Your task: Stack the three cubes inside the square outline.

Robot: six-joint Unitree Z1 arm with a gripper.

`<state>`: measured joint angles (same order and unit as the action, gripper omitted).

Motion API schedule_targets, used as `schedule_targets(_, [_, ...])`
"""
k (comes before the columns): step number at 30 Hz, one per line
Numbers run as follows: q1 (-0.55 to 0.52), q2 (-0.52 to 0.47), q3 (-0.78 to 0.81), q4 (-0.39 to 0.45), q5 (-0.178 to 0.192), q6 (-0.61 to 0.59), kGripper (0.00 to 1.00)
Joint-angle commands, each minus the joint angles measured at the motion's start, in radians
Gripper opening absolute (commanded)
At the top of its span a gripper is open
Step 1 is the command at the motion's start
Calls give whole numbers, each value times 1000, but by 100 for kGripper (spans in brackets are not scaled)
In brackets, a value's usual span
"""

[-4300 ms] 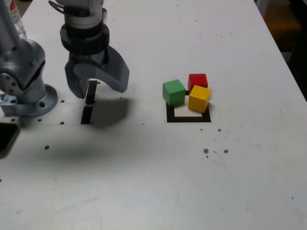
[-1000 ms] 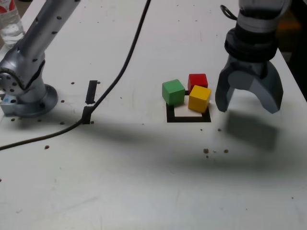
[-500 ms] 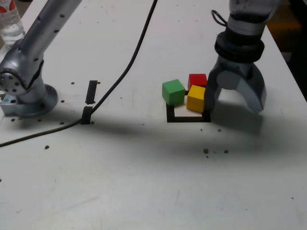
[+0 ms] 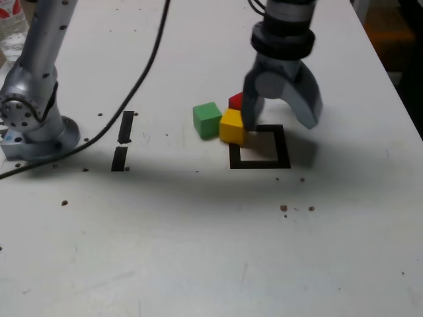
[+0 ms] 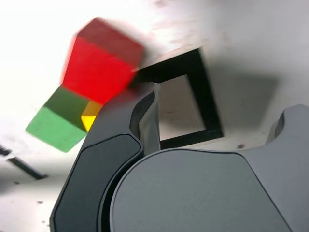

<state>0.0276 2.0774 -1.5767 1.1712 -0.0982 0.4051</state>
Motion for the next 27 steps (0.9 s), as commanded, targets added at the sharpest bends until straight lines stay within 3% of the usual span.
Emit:
schedule_targets(1, [8, -20, 17, -4, 0, 5, 89])
schedule_targets(12, [51, -125, 187, -35, -1, 25, 89])
schedule_targets(19, [54, -182, 216, -38, 7, 25, 89])
schedule_targets(27, [55, -263, 168, 30, 70, -5, 89])
